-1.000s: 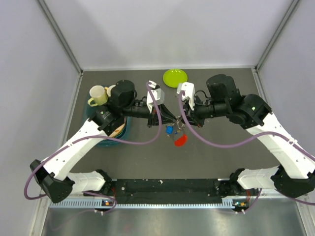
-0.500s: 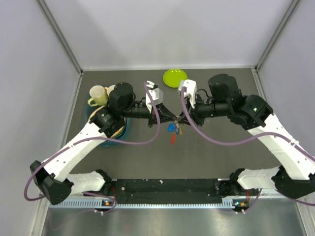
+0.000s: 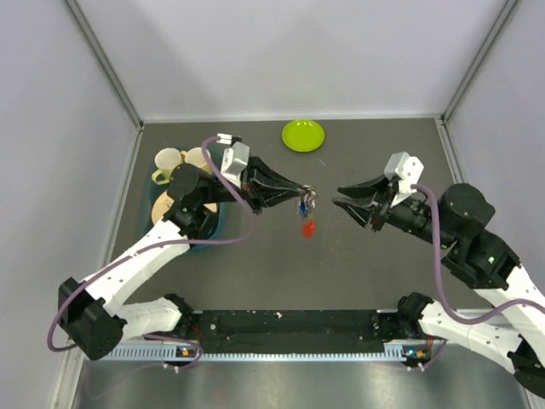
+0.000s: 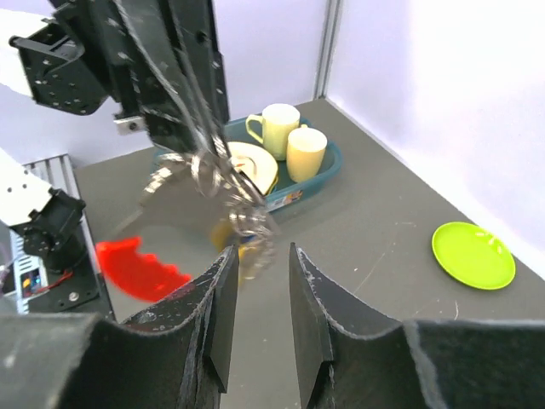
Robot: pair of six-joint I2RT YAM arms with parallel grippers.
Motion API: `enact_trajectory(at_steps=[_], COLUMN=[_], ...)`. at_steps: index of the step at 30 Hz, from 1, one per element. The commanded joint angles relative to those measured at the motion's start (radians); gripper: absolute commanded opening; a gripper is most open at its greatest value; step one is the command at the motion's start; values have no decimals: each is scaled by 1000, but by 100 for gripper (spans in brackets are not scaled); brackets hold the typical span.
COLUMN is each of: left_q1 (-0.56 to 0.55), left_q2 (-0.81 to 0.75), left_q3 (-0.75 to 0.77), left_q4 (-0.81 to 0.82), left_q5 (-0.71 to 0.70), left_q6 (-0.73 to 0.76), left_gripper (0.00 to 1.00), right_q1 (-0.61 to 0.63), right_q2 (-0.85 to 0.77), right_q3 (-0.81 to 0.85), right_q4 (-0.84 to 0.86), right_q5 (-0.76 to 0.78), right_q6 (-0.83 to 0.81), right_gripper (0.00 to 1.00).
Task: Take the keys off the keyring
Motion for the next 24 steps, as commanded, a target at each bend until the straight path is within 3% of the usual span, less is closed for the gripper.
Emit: enact_trajectory(at_steps=[1, 10, 24], left_q1=[1, 1, 1], left_q2=[-1, 42, 71], left_q3=[-13, -16, 4], left_q4=[348, 631, 715], left_q5=[37, 40, 63], left_q6=[-193, -419, -503], left_gripper=[0, 0, 0], right_q1=[8, 9, 8], right_q2=[-4, 6, -38], right_q3=[-68, -106, -137], right_q4=[206, 376, 439], right_q5=[43, -96, -283], right_q6=[-35, -112, -76], right_gripper=[30, 36, 40])
